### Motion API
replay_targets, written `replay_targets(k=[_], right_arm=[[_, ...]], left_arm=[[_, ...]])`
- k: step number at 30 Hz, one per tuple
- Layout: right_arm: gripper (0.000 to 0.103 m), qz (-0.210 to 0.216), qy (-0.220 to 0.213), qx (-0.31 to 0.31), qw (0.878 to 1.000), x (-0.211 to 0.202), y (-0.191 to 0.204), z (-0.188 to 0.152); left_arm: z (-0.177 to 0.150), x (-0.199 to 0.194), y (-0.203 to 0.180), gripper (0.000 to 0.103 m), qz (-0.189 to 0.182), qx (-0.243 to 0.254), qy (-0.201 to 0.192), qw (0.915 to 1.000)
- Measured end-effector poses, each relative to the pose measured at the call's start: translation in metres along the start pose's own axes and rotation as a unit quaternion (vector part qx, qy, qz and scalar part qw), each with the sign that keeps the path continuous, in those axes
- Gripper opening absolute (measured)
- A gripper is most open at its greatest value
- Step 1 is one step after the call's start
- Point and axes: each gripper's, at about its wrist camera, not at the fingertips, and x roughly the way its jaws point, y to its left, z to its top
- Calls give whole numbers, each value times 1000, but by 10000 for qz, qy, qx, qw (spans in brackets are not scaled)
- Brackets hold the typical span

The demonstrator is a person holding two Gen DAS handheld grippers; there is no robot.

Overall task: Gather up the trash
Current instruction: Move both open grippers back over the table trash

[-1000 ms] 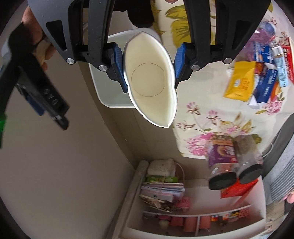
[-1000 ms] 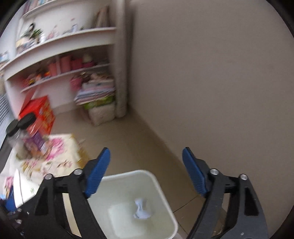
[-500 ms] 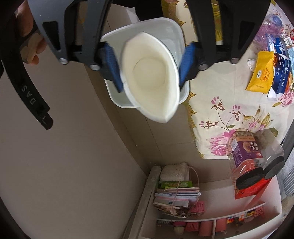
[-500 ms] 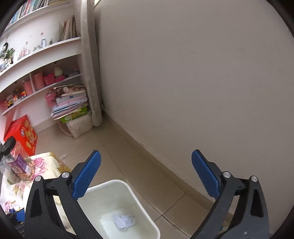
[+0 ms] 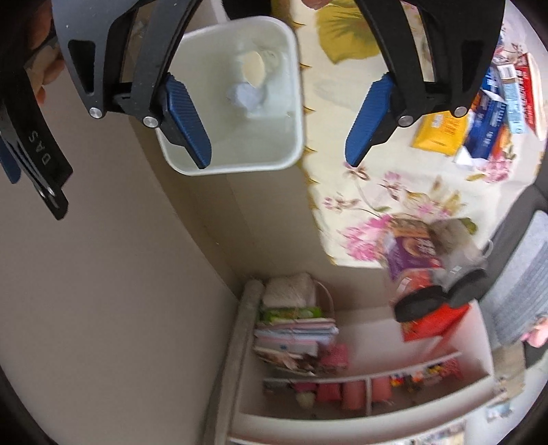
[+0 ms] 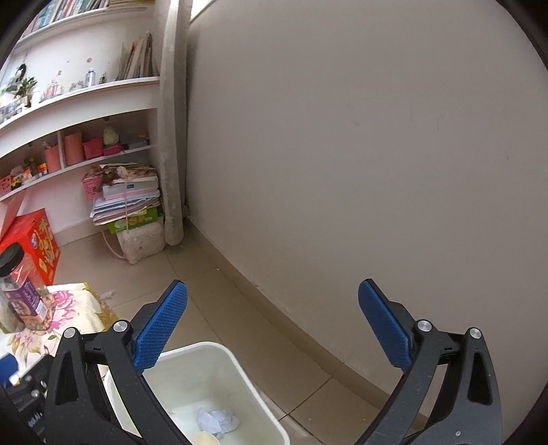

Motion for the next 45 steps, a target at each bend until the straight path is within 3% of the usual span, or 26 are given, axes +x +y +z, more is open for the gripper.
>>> replay_targets(k=[6,10,21,30,39,45], right_arm=[[96,201,-101,-226,9995,-11,24,-6],[96,372,-152,-357,9986,-19,43,-9],[96,1026,-56,-698,9923,-40,101,-22],[96,1455,-131,-881,9853,-61,143,-32],[96,1911,30,-1194,9743,-79,190,-52],[96,2193,56,-1462,9646,-94,222,-67]], left_arm=[[-3,-16,23,90,641,-138,-503,9966],[-7,-30,42,96,1141,-271,-868,9893],[-19,-56,90,96,1906,-499,-1281,9720],[-35,-61,134,96,2351,-803,-1143,9619],[-57,-59,201,96,2921,-1213,-661,9464],[-74,-58,244,96,3091,-1550,-231,9380]])
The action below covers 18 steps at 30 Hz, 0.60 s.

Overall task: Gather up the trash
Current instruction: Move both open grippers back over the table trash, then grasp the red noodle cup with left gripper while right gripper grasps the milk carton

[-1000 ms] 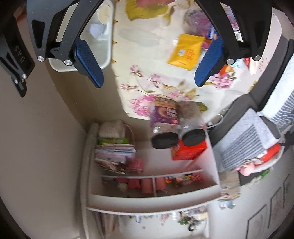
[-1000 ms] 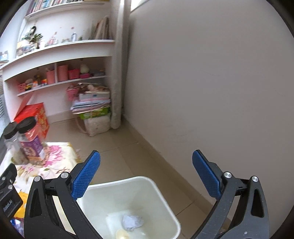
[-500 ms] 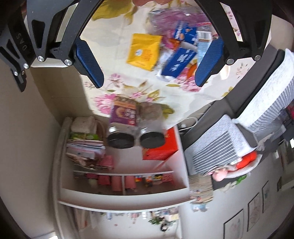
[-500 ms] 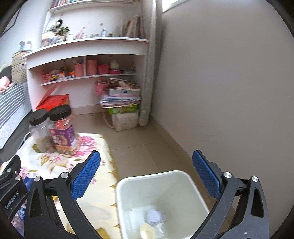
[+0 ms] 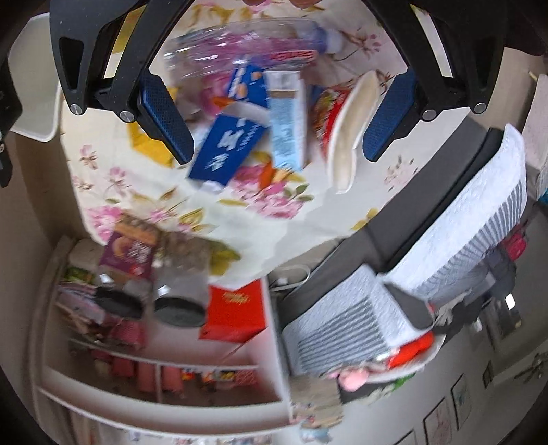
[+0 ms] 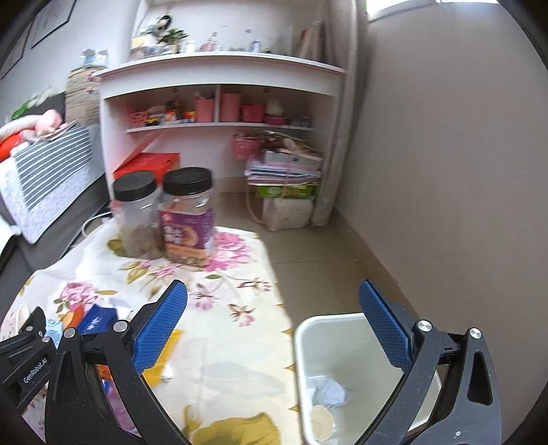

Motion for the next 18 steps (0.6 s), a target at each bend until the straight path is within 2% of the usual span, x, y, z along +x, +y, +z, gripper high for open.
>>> replay_targets(k=[8,13,18], right_arm=[[96,411,178,-293,9986,6,46,-4],[96,774,376,-592,9945,9,71,-11],[96,1337,846,-952,9828,19,99,-17]], left_arm=[[-8,47,50,96,348,-61,715,9968],[-14,81,80,96,16,-235,1433,9894],[-17,105,97,96,-215,-287,1866,9818]])
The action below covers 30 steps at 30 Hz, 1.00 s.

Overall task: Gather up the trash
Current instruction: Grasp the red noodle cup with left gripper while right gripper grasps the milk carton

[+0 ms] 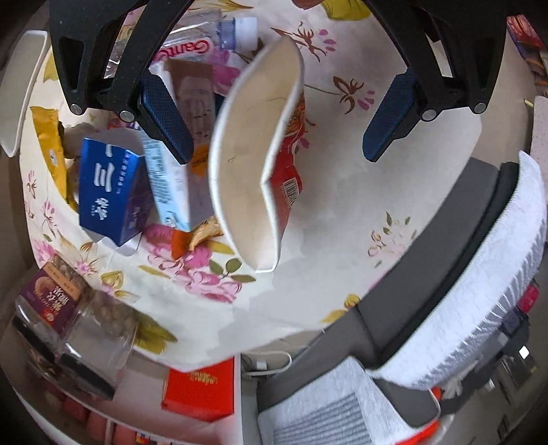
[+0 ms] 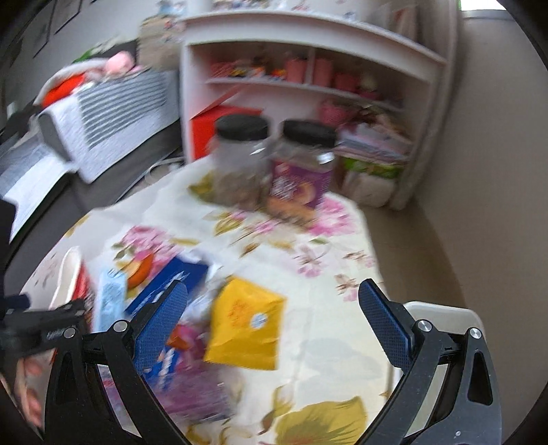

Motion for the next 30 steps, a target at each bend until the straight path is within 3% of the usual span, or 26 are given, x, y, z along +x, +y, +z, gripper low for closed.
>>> replay_targets(k=[2,4,6,8,9,15,19,23,26,27,29,30], right_arm=[[96,213,129,-103,9996,6,9,0],[96,397,188,-173,9989,9,16,-1],[96,718,319,-244,9966,13,24,-2],[96,1052,482,-293,9929,17,31,-3],[96,1164,540,-316,9912,18,35,-4],[95,1853,978,-603,9760,29,71,-6],[87,2198,1481,-798,9609,41,100,-12],[83,2443,1883,-780,9480,54,121,-20],[77,2471,1924,-840,9460,59,133,-22],[68,2480,1946,-862,9451,61,138,-23],[40,2510,2081,-916,9409,68,144,-27],[32,2518,2173,-939,9384,72,145,-28]], left_arm=[[4,9,5,95,-165,-86,247,9995],[5,21,12,82,-403,-134,576,9974],[4,30,13,58,-554,-79,806,9952],[2,34,14,40,-678,-32,891,9937],[1,34,15,37,-699,16,888,9936],[4,14,34,34,-858,55,445,9953],[10,-5,52,33,-887,-16,90,9960],[14,-19,69,34,-946,-81,-126,9954],[14,-23,79,34,-993,-133,-181,9948],[14,-23,82,34,-999,-151,-183,9947],[13,-22,84,34,-980,-167,-195,9949],[12,-21,86,34,-961,-169,-201,9950]])
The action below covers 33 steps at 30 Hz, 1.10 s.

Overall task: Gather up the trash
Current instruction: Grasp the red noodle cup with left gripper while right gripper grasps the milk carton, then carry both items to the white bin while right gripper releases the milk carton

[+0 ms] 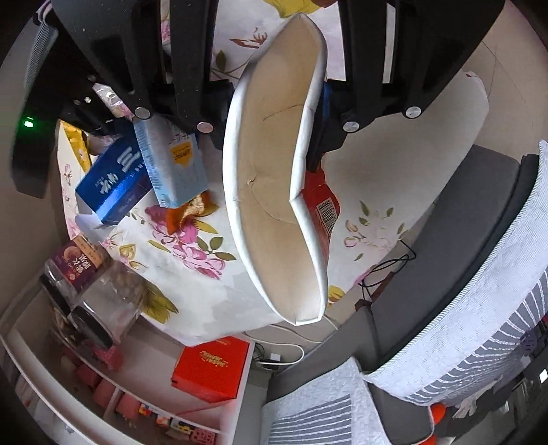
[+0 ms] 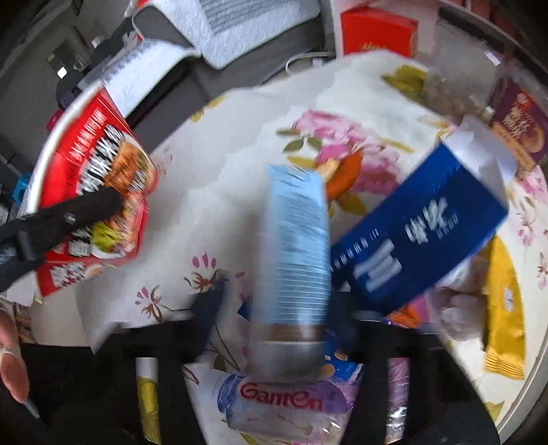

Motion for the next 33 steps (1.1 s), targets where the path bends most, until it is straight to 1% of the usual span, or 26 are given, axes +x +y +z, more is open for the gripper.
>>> replay_targets(k=[1,6,11,14,17,21,24,28,30,33], right_arm=[[32,24,43,28,10000,2,-1,-1],[31,16,-174,-12,9998,-10,-1,-2],[31,-14,-723,-3,9974,-42,2,2],[31,-104,-1131,-16,9935,-65,2,3],[31,-310,-1558,-48,9873,-88,0,1],[31,-620,-2004,-42,9777,-106,-3,-3],[31,-871,-2264,18,9701,-116,-9,-6],[31,-1120,-2530,163,9608,-129,-18,-10],[31,-1291,-2689,225,9542,-137,-23,-14],[31,-1437,-2847,315,9473,-145,-31,-20]], left_arm=[[0,0,2,34,32,-3,-12,10000],[0,0,10,34,78,-85,-64,9999],[-1,-10,10,34,30,-120,-244,9996],[-1,-17,3,34,31,-82,-420,9991],[-3,-25,-5,34,38,-41,-615,9981],[-4,-38,-17,34,85,21,-941,9955],[-6,-48,-30,34,162,83,-1234,9922],[-12,-61,-51,34,352,234,-1692,9847],[-13,-66,-58,34,366,278,-1810,9824],[-16,-69,-72,34,406,410,-1942,9793]])
